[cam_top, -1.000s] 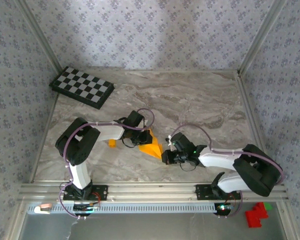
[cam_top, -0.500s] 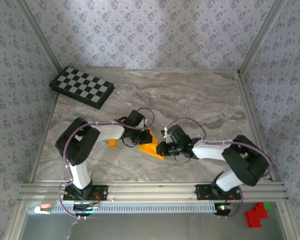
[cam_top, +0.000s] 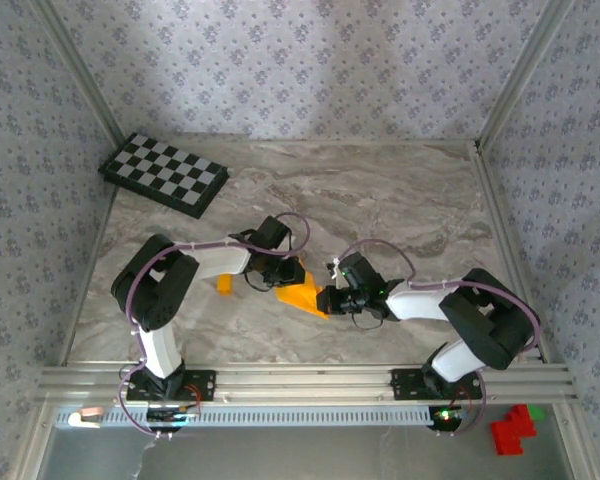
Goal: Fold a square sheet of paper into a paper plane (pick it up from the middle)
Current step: Perform the fourth fold on the wing at the bottom-center of the table.
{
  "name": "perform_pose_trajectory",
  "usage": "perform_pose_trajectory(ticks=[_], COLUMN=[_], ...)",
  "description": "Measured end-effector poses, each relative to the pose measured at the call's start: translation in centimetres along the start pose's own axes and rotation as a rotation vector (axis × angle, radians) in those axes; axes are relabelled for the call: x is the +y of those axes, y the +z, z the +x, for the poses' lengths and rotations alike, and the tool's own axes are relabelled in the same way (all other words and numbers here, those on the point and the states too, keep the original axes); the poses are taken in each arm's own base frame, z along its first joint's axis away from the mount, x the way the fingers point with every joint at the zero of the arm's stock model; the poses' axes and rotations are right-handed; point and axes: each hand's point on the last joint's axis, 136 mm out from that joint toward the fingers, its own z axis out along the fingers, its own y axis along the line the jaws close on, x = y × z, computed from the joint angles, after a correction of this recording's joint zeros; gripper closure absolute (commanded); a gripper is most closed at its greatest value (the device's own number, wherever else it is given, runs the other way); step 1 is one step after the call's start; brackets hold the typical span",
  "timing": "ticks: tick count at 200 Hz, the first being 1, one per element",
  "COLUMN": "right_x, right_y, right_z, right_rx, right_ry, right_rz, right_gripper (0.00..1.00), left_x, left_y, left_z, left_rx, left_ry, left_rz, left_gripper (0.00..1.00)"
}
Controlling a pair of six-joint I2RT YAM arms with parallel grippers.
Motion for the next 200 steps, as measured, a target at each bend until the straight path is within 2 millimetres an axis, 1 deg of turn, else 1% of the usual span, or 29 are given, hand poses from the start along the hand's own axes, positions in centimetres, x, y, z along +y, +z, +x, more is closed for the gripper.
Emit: perform_pose_trajectory(ticks=[15, 47, 60, 77, 88, 104, 143, 178, 200], right_x=[0.0, -0.1, -0.1, -0.1, -0.1, -0.1, -0.1, -0.1, -0.1], right_y=[0.0, 0.0, 0.0, 0.0, 0.0, 0.0, 0.0, 0.0, 0.0], right_z=[0.0, -0.1, -0.1, -0.1, -0.1, -0.1, -0.1, 0.0, 0.0], right_rx=[-0.005, -0.011, -0.011, -0.011, -0.011, -0.011, -0.011, -0.01, -0.01], right_ry=[0.009, 0.025, 0.026, 0.029, 0.029, 0.029, 0.029, 0.029, 0.03], right_rz=[-0.001, -0.001, -0.002, -0.002, -0.002, -0.001, -0.001, 0.0, 0.0], right_gripper=[0.97, 0.96, 0.96, 0.96, 0.97, 0.97, 0.97, 0.97, 0.97], left_x=[-0.5, -2.5, -2.7, -2.3, -1.9, -1.7, -2.2, -2.7, -2.6], left_y=[-0.6, -1.8, -1.9, -1.5, -1.3, -1.1, -0.4, 0.2, 0.8], left_z=[0.2, 0.8, 1.4, 2.4, 3.0, 3.3, 3.1, 3.4, 3.6], left_rx=[-0.002, -0.02, -0.015, 0.009, 0.027, 0.036, 0.042, 0.056, 0.066], left_ry=[0.003, 0.031, 0.038, 0.029, 0.017, 0.008, 0.008, 0.01, 0.006], left_rz=[0.002, 0.038, 0.044, 0.043, 0.041, 0.047, 0.086, 0.104, 0.103], left_gripper=[0.83, 0.94, 0.97, 1.0, 1.0, 1.0, 1.0, 1.0, 1.0])
